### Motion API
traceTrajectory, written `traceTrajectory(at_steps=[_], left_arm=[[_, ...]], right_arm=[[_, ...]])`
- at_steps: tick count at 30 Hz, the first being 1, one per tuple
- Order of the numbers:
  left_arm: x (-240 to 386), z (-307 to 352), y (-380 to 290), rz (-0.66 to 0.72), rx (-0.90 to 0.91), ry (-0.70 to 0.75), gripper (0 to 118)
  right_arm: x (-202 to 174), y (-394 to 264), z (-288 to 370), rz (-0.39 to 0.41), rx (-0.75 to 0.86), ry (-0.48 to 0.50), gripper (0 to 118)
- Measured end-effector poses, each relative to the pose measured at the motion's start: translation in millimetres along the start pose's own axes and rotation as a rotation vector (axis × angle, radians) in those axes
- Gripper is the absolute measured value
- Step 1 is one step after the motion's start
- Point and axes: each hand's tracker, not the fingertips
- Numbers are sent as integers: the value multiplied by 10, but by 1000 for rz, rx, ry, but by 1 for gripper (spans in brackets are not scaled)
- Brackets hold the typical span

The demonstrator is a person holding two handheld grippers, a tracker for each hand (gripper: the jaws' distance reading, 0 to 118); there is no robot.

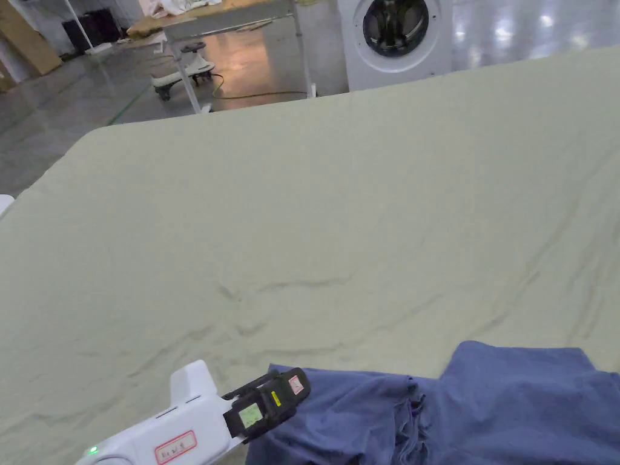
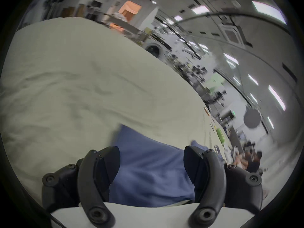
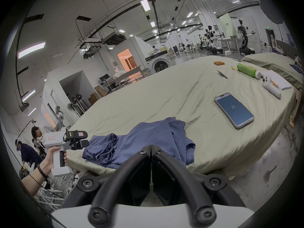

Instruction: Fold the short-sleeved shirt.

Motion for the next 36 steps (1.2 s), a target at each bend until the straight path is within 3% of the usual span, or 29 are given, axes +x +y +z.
traceTrajectory(at_steps=[4, 6, 7, 8, 11, 15, 19, 22, 29, 34, 36], left_arm=[[-494, -90, 46, 252, -31, -11, 78], [-542, -194, -47, 308, -60, -119, 59], [-529, -258, -108, 336, -66, -161, 44], [-517, -319, -155, 350, -82, -154, 29], [-427, -311, -170, 266, -46, -98, 8], [-455, -1, 28, 330, 42, -145, 5], [-317, 536, 400, 198, 187, -43, 4], [-17, 659, 582, 128, 192, -59, 4], [1283, -176, 17, -52, -13, -222, 5], [1945, -910, -632, -356, -240, -149, 5], [1993, -1058, -825, -425, -291, -104, 11]], right_arm=[[-93, 25, -65, 14, -20, 15, 0], [-163, 49, -72, 26, -21, 20, 0], [-195, 62, -68, 31, -20, 21, 0], [-216, 70, -61, 38, -18, 24, 0], [-273, 111, -27, 56, -12, 31, 0], [-253, 144, -33, 62, -9, 39, 0], [-222, 164, -97, 26, -1, 45, 0], [-169, 152, -162, -27, -12, 70, 0], [-190, 155, -38, -31, 5, 53, 0], [-154, 171, 170, -50, 40, -5, 0], [-117, 171, 215, -58, 50, -23, 0]])
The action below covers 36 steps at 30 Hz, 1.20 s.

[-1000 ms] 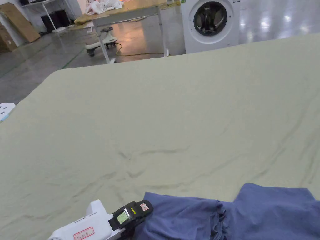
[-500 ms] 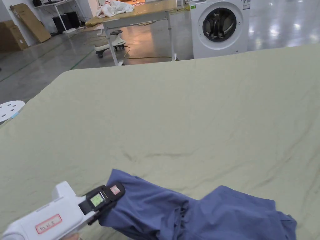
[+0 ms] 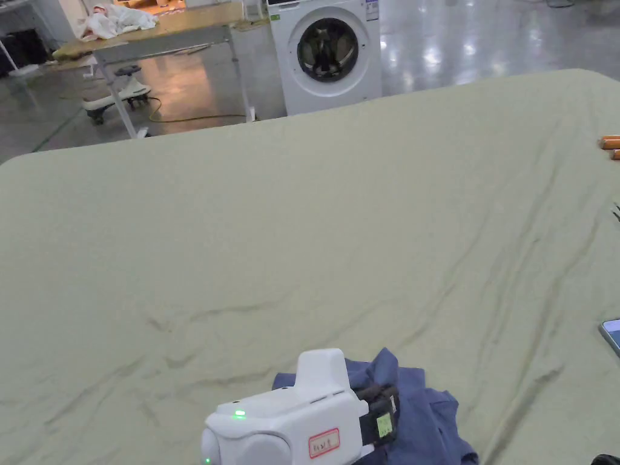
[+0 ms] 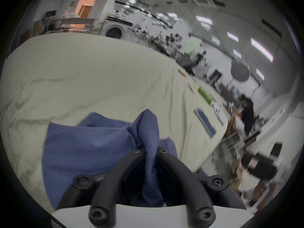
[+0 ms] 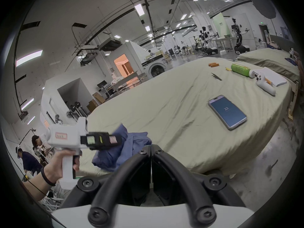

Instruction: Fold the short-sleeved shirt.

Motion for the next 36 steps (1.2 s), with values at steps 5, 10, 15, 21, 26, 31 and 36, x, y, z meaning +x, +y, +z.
traceTrajectory(at_steps=[5, 10, 15, 21, 26, 31, 36], left_arm=[[21, 157, -5, -3, 51, -106, 66], [-216, 308, 150, 86, 84, -62, 9], [-116, -38, 3, 45, -14, -116, 3], [24, -523, -126, -43, -93, -73, 1], [-74, -72, 33, -17, 1, -133, 19], [-480, 688, 136, -27, 181, -15, 71], [-1129, 1112, 94, 198, 175, -17, 85]], right_arm=[[116, -23, 3, -32, -8, -16, 0], [142, -86, -62, -42, -39, 1, 0], [88, -130, -99, -48, -50, 4, 0], [16, -142, -141, -45, -87, 15, 0], [-83, -139, -478, 44, -175, 90, 0], [-406, 54, -1163, 190, -311, 187, 0], [-607, 47, -1791, 350, -458, 87, 0]])
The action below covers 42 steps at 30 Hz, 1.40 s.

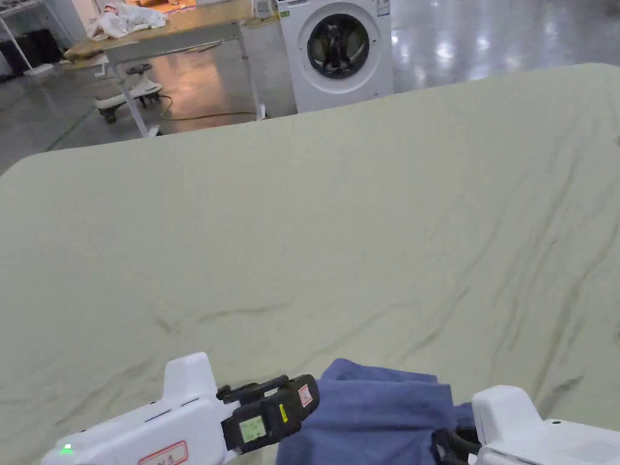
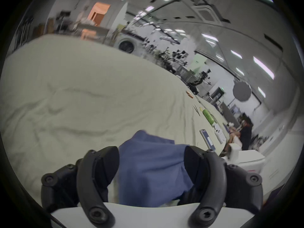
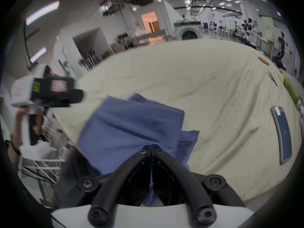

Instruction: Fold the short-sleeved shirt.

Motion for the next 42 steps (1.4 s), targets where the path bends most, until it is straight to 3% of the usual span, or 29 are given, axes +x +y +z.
traceTrajectory(at_steps=[3, 6, 10, 11, 13, 16, 25, 30, 33, 38, 42], left_arm=[[-242, 77, -89, 76, -2, -34, 88], [-353, -38, -174, 142, -23, -53, 88], [-461, -366, -283, 246, -85, -113, 85], [-473, -437, -307, 248, -95, -112, 78], [-482, -585, -363, 262, -102, -101, 44], [-492, -661, -436, 285, -94, -99, 29], [-501, -607, -391, 307, -94, -110, 27], [-582, -136, -203, 361, 31, -139, 24], [-892, 539, 75, 302, 139, -51, 24], [-1932, 1674, 467, 337, 276, 247, 24], [-2592, 2045, 615, 444, 288, 467, 24]], right_arm=[[77, -51, -307, 22, -203, -50, 0], [108, -75, -206, -70, -116, -31, 0], [118, -165, -233, -73, -90, -36, 0], [131, -180, -225, -83, -82, -33, 0], [169, -196, -227, -105, -73, -21, 0], [242, -185, -246, -149, -86, 5, 0], [240, -279, -206, -181, -43, 12, 0], [296, -416, 134, -320, 191, 155, 0], [359, -481, 282, -332, 178, 158, 0], [429, -664, 409, -343, 119, 98, 0], [448, -786, 407, -355, 81, 64, 0]])
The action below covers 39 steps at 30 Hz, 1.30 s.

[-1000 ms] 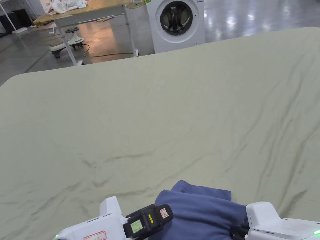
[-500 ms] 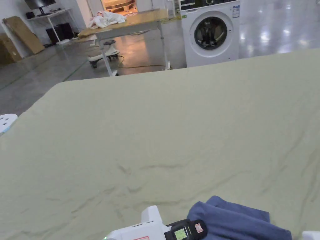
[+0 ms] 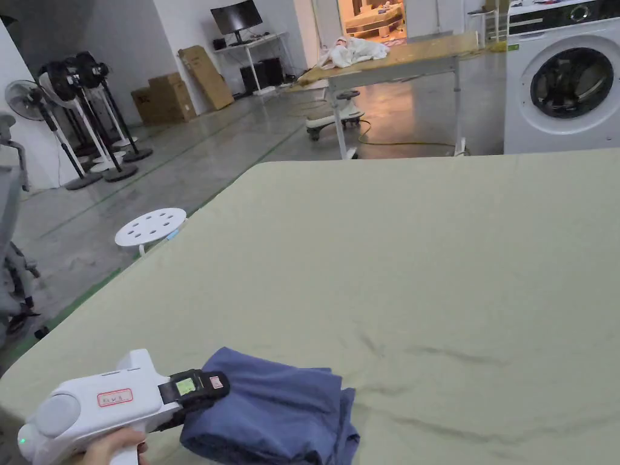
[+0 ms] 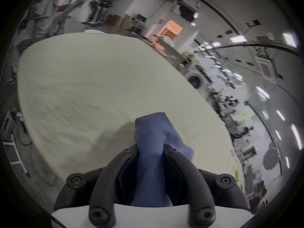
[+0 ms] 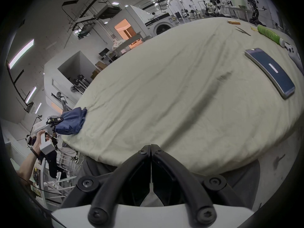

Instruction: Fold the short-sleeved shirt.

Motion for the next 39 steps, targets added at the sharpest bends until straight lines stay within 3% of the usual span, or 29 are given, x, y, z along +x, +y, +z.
traceTrajectory(at_steps=[2, 4, 5, 6, 9, 10, 11, 13, 14, 21, 25, 29, 32, 35, 39], left_arm=[[128, -60, -118, -11, -1, 38, 26], [105, -176, -86, -11, -20, 70, 49], [117, -218, -80, -28, -17, 139, 65], [62, -257, -22, -86, 19, 251, 73], [246, -102, -63, -237, 114, 467, 79], [190, -38, -7, -277, 122, 471, 77], [271, 84, -68, -328, 119, 426, 64], [428, 322, -221, -415, 213, 309, 19], [447, 420, -279, -419, 223, 292, 2], [689, 730, -842, -485, 256, 162, 0], [1097, 1053, -1307, -577, 340, 77, 0], [1631, 1307, -1786, -676, 401, 42, 31], [1906, 1443, -2025, -699, 488, 5, 46], [2160, 1582, -2210, -672, 532, -20, 81], [2346, 1701, -2354, -775, 612, 23, 86]], right_arm=[[-9, -12, 0, -3, -6, -4, 0], [-43, 6, 2, -9, -7, -4, 0], [-67, 17, 11, -9, -4, -5, 0], [-94, 31, 28, -7, 4, -6, 0], [-167, 92, 99, 34, 54, 2, 0], [-186, 112, 116, 47, 70, 4, 0], [-201, 138, 128, 63, 80, 5, 0], [-238, 192, 140, 104, 102, -22, 0], [-266, 221, 151, 130, 120, -47, 0], [-363, 349, 352, 168, 185, -27, 0], [-398, 335, 580, 242, 293, -98, 0], [-459, 317, 840, 272, 414, -109, 0], [-521, 338, 1034, 290, 492, -124, 0], [-594, 364, 1235, 308, 554, -100, 0], [-689, 400, 1447, 328, 626, -99, 0]])
